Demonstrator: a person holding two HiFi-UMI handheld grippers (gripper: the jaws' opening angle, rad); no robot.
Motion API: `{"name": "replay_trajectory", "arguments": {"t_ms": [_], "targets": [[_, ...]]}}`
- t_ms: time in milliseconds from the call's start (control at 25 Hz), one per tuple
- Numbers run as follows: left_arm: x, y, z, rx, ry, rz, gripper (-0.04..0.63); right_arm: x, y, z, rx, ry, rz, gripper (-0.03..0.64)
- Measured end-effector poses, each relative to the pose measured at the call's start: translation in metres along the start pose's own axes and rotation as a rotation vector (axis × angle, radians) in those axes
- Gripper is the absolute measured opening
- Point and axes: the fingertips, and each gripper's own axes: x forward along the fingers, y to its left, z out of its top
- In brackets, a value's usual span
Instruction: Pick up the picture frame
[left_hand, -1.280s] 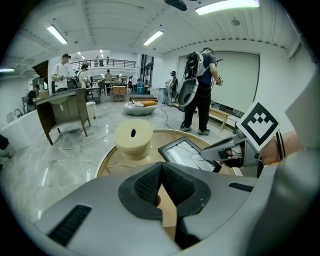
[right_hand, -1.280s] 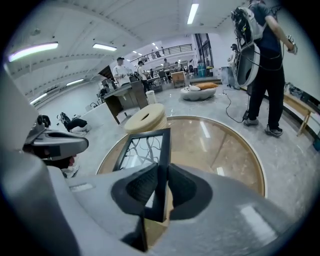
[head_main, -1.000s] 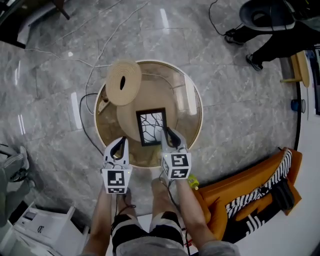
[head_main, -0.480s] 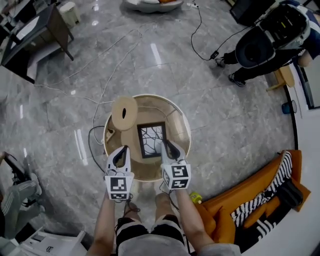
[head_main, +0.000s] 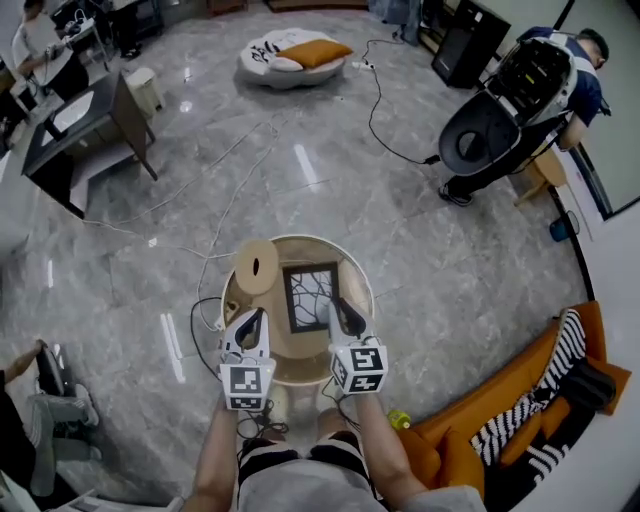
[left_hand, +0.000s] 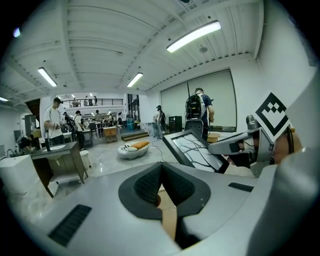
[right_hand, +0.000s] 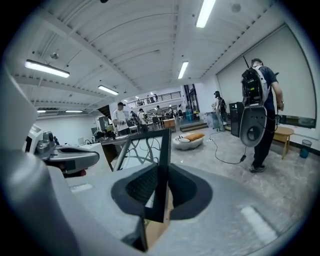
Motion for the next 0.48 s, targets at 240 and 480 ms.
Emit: {"name": "replay_trajectory", "arguments": {"t_ms": [240, 480], "targets": [[-0.033, 0.001, 0.037, 0.013, -0.067, -0.004, 0.017, -0.042, 0.008, 0.042, -0.009, -0.091, -0.02, 0.064], [-0.08, -0.007, 0.054, 0.015, -0.092, -0.014, 0.017, -0.103, 0.016, 0.054, -0.019, -0.139, -0.058, 0.064]]}}
